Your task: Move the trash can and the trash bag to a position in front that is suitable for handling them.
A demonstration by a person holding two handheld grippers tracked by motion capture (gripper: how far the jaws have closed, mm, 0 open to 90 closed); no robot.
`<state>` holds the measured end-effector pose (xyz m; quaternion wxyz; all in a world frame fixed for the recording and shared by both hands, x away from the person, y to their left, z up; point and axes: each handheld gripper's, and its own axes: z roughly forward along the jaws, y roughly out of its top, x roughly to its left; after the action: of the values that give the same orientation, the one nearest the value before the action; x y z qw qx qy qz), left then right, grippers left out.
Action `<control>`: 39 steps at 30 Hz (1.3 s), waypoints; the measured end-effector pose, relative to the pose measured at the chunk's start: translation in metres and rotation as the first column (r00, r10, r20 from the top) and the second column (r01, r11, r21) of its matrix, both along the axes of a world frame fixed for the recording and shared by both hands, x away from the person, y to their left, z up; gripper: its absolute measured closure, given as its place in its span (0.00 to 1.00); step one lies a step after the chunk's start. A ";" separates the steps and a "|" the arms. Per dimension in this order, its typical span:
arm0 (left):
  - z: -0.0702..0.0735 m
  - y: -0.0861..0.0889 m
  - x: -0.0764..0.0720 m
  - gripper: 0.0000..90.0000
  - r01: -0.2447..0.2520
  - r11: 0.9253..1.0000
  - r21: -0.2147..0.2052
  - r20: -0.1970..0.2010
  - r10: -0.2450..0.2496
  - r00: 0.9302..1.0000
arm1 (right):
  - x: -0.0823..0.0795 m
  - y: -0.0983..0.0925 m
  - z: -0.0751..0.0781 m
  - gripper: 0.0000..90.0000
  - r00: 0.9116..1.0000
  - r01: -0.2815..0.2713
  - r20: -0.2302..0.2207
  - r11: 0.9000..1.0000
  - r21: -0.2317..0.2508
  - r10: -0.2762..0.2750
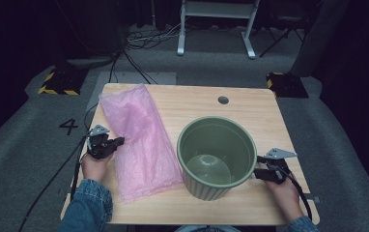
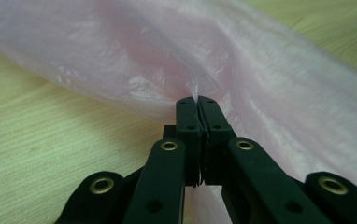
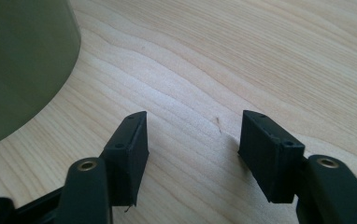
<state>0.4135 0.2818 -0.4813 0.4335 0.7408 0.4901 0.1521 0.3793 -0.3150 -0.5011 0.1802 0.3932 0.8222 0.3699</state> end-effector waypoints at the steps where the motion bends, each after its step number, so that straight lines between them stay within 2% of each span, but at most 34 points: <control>1: 0.003 0.001 -0.003 0.98 0.000 1.000 -0.015 0.019 0.000 1.000 | 0.000 0.000 0.000 0.47 1.000 0.000 0.000 1.000 0.000 0.000; 7: 0.024 0.004 -0.018 0.98 0.023 0.995 -0.097 0.113 -0.012 0.994 | 0.000 0.001 -0.002 0.46 1.000 -0.003 0.013 1.000 0.009 0.003; 12: 0.041 0.002 -0.028 0.98 0.045 0.990 -0.135 0.171 -0.022 0.985 | 0.000 0.001 -0.002 0.46 1.000 -0.002 0.014 1.000 0.009 0.002; 16: 0.054 0.000 -0.036 0.98 0.061 0.986 -0.158 0.208 -0.027 0.978 | -0.002 0.005 -0.001 0.49 1.000 -0.023 0.015 1.000 0.010 0.022; 22: 0.076 0.000 -0.047 0.98 0.081 0.983 -0.162 0.264 -0.036 0.964 | -0.004 0.015 -0.002 0.49 0.998 -0.060 0.013 0.998 0.012 0.060; 27: 0.091 -0.001 -0.053 0.98 0.084 0.987 -0.140 0.290 -0.040 0.956 | -0.007 0.026 -0.002 0.48 0.996 -0.093 0.013 0.996 0.012 0.093; 28: 0.094 0.000 -0.054 0.98 0.082 0.986 -0.146 0.291 -0.037 0.956 | -0.007 0.027 -0.002 0.48 0.995 -0.102 0.014 0.995 0.011 0.102; 33: 0.116 0.004 -0.056 0.98 0.076 0.987 -0.145 0.322 -0.025 0.946 | -0.007 0.036 -0.002 0.47 0.992 -0.129 0.013 0.992 0.012 0.129; 39: 0.137 0.003 -0.062 0.98 0.088 0.986 -0.144 0.364 -0.030 0.931 | -0.008 0.046 -0.002 0.48 0.989 -0.147 0.012 0.989 0.011 0.147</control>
<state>0.3519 0.2848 -0.3441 0.5777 0.6781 0.3901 0.2331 0.3709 -0.2687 -0.5029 0.1548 0.3303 0.8458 0.3894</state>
